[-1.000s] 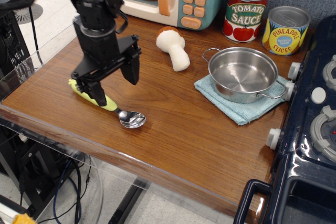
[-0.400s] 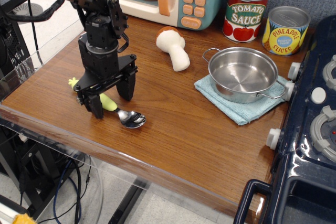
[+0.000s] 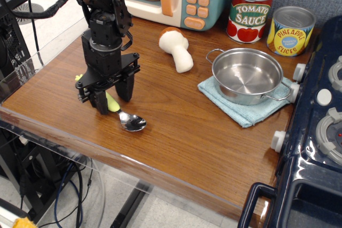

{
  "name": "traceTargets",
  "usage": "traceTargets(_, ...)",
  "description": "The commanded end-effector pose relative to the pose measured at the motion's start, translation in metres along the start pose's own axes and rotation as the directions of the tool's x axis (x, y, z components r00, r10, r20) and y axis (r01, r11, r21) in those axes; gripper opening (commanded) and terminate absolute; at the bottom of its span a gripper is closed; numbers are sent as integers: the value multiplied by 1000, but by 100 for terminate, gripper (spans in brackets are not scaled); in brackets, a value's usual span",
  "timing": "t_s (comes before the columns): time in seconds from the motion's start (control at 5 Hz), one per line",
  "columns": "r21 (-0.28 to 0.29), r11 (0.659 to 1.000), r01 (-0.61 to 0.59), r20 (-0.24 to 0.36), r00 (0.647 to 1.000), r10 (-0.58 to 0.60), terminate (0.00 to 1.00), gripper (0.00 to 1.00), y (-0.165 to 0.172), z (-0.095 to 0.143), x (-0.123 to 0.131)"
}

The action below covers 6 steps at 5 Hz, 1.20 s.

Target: Move the spoon from the bottom left of the table towards the top left of the table.

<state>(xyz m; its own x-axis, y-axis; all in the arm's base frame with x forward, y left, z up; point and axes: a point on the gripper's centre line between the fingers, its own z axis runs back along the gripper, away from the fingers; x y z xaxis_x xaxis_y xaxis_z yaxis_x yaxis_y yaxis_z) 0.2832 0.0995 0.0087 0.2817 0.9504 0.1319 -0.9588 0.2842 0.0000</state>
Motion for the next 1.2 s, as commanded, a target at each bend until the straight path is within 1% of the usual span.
traceTargets(0.0,-21,998,67,33,997,-67,0,0,5,22,6)
traceTargets(0.2,-25,991,131,82,988,-129,0,0,10,38,9)
traceTargets(0.4,-67,992,111,85,991,-105,0,0,8,50,20)
traceTargets(0.6,-95,988,122,55,992,-117,0,0,-3,58,41)
traceTargets(0.8,-127,933,336,105,940,-324,0,0,-19,69,56)
traceTargets(1.0,-126,857,499,145,864,-481,0,0,-35,76,62)
